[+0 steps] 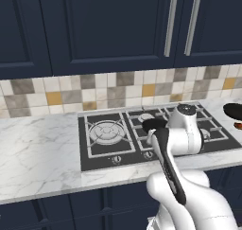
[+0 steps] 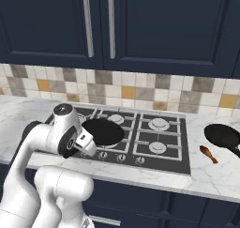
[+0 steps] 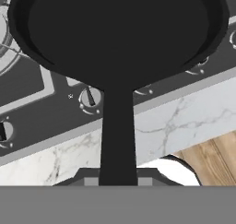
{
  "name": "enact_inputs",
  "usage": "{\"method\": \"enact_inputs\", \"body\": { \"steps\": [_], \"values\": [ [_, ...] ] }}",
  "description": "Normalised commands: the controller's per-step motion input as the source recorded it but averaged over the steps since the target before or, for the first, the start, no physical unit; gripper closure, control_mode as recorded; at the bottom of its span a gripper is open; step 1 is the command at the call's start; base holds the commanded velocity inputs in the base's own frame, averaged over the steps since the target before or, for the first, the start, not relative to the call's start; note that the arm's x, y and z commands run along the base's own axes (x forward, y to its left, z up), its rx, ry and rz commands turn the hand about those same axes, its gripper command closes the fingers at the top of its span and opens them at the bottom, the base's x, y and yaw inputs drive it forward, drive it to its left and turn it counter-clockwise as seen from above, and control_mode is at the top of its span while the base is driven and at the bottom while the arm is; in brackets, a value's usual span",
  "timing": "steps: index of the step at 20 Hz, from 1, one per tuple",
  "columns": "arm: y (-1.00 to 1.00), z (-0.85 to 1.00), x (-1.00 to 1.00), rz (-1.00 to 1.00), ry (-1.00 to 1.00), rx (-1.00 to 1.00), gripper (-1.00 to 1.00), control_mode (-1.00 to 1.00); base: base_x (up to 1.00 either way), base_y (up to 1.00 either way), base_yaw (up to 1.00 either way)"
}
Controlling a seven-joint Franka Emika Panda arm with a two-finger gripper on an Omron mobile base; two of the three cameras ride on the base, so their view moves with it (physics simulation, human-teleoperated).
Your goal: Place both pans onto different burners. Then place the cucumber and the chicken drumstick on different pans.
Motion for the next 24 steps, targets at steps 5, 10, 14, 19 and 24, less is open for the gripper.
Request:
{"method": "enact_inputs", "body": {
  "steps": [5, 10, 14, 19, 24],
  "values": [
    [0.03, -0.13, -0.14, 0.01, 0.01, -0.17, 1.00, -1.00, 0.00, 0.00, 0.00],
    [0.00, -0.32, 0.00, 0.00, 0.00, -0.03, 1.00, -1.00, 0.00, 0.00, 0.00],
    [0.00, -0.54, -0.04, 0.00, 0.00, 0.00, 1.00, -1.00, 0.00, 0.00, 0.00],
    [0.00, -0.34, 0.00, 0.00, -0.01, 0.00, 1.00, -1.00, 0.00, 0.00, 0.00],
    [-0.06, -0.39, 0.14, 0.00, -0.02, 0.00, 1.00, -1.00, 0.00, 0.00, 0.00]
  ]
}}
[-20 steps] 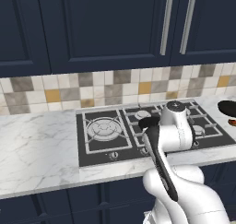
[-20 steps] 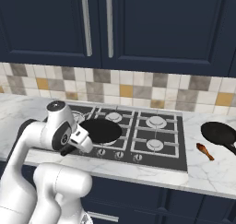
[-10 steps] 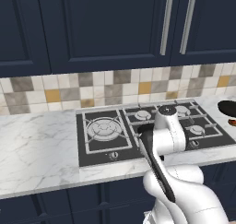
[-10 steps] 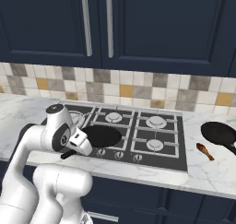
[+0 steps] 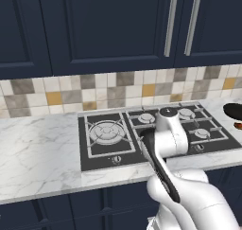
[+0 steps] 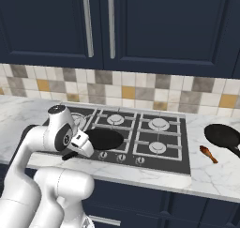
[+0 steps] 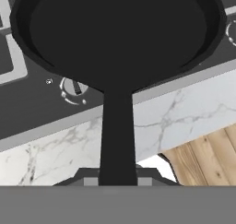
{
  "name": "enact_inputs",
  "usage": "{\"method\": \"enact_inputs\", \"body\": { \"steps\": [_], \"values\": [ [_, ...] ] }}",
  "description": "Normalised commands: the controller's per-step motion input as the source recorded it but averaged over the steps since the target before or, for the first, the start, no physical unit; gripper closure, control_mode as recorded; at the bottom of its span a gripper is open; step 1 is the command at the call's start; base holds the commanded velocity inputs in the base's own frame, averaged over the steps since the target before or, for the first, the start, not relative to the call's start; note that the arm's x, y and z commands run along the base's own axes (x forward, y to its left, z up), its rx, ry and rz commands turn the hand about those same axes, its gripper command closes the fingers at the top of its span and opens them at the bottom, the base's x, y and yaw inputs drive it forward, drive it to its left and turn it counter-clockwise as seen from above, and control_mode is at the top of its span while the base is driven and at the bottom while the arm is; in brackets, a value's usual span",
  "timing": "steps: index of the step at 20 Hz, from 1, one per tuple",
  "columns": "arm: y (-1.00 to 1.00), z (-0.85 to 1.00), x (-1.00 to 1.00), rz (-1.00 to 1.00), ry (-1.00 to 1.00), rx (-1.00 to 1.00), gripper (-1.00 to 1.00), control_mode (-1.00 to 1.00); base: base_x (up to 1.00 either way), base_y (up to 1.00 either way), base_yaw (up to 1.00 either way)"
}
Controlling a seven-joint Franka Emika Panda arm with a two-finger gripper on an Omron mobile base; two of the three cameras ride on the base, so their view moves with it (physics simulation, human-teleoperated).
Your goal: Place both pans onto different burners. Then place the cucumber and the chicken drumstick on different pans.
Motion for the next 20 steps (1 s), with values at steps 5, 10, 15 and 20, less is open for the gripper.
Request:
{"method": "enact_inputs", "body": {
  "steps": [5, 10, 15, 20],
  "values": [
    [-0.14, -0.44, 0.35, 0.00, -0.03, 0.00, 1.00, -1.00, 0.00, 0.00, 0.00],
    [-0.03, -0.48, 0.05, 0.00, -0.02, 0.00, 1.00, -1.00, 0.00, 0.00, 0.00],
    [0.00, -0.55, -0.04, 0.00, -0.11, 0.00, 1.00, -1.00, 0.00, 0.00, 0.00],
    [0.00, -0.56, -0.02, 0.00, -0.10, 0.00, 1.00, -1.00, 0.00, 0.00, 0.00]
  ]
}}
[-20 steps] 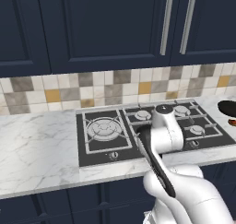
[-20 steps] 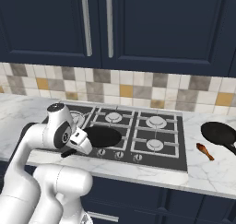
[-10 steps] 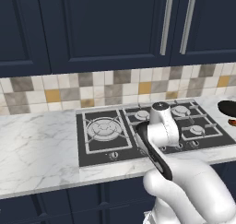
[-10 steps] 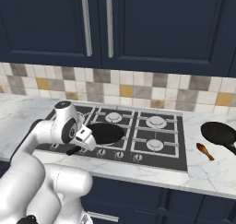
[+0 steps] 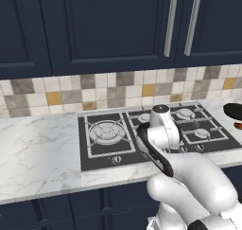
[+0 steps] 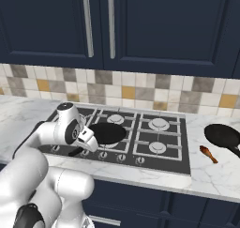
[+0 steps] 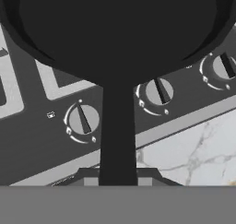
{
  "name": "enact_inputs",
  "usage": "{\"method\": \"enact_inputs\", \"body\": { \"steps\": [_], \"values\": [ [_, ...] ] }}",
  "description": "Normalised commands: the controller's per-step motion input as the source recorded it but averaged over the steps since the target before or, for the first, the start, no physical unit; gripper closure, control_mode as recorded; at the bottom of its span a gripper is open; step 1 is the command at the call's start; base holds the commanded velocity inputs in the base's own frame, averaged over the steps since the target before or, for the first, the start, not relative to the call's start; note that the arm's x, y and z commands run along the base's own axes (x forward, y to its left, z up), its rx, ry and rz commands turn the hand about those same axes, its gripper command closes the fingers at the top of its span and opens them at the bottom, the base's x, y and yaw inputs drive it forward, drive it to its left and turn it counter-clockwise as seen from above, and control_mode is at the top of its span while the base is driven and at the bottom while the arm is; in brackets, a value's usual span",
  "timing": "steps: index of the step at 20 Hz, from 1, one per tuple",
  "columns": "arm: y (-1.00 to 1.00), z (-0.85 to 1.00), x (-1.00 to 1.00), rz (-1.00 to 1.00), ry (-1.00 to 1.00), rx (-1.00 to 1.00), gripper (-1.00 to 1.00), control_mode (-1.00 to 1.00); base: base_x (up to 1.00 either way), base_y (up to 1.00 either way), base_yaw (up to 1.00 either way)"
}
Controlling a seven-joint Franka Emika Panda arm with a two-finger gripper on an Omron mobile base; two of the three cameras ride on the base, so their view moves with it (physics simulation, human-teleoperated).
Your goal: Place both pans onto different burners. Then place the cucumber and the chicken drumstick on different pans.
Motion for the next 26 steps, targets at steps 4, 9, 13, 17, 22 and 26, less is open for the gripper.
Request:
{"method": "enact_inputs", "body": {
  "steps": [4, 9, 13, 17, 22, 26],
  "values": [
    [0.00, -0.63, -0.19, 0.00, -0.07, -0.01, -1.00, -1.00, 0.00, 0.00, 0.00],
    [-0.17, -0.40, -0.78, 0.00, -0.13, -0.01, -1.00, -1.00, 0.00, 0.00, 0.00],
    [-0.38, -0.10, -0.67, 0.00, -0.15, 0.00, -1.00, -1.00, 0.00, 0.00, 0.00],
    [-0.32, 0.04, -0.59, 0.00, -0.17, 0.01, -1.00, -1.00, 0.00, 0.00, 0.00],
    [-0.19, 0.43, -0.33, 0.01, -0.16, 0.06, -1.00, -1.00, 0.00, 0.00, 0.00],
    [-0.17, 0.61, -0.08, 0.03, -0.12, 0.10, -1.00, -1.00, 0.00, 0.00, 0.00]
  ]
}}
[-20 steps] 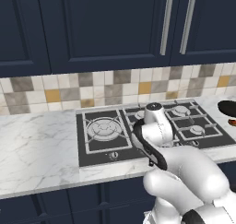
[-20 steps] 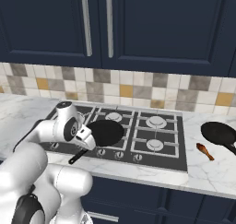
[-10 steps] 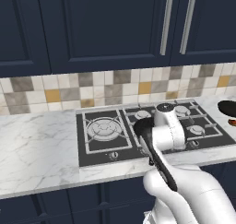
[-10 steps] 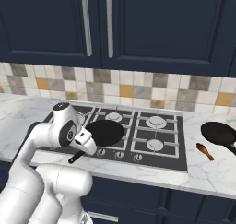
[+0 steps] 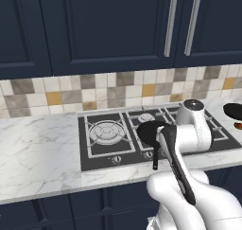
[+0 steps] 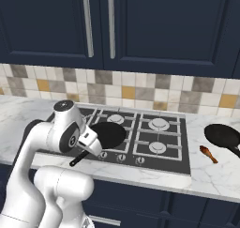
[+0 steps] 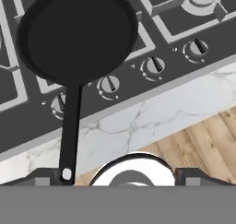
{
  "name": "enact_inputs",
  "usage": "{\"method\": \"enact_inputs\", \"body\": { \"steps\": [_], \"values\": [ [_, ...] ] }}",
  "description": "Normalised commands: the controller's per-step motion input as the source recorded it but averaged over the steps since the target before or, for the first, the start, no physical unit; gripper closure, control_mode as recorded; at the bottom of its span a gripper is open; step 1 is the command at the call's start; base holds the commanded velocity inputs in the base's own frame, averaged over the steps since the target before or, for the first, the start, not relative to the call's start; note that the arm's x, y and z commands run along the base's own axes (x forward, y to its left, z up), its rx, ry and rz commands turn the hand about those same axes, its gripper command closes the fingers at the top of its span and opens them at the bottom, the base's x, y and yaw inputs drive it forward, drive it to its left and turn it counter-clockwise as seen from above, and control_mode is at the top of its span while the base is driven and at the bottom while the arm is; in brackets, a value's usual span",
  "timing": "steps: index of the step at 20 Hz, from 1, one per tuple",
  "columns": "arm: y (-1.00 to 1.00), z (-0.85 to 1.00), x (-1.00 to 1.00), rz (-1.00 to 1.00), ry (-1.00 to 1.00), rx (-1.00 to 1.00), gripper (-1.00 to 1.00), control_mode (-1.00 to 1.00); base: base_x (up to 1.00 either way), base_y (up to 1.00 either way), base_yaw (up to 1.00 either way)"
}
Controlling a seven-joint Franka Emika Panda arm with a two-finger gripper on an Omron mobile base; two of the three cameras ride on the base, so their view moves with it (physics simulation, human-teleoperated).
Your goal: Place both pans onto different burners. Then place the cucumber and the chicken drumstick on different pans.
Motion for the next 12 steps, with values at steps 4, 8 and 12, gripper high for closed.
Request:
{"method": "enact_inputs", "body": {
  "steps": [4, 8, 12],
  "values": [
    [-0.27, 0.23, 0.00, 0.13, -0.04, 0.00, -1.00, -1.00, 0.00, 0.00, 0.00],
    [-0.25, 0.00, 0.00, 0.22, 0.00, -0.16, -1.00, -1.00, 0.00, 0.00, 0.00],
    [-0.34, 0.00, 0.00, 0.23, -0.01, -0.18, -1.00, -1.00, 0.00, 0.00, 0.00]
  ]
}}
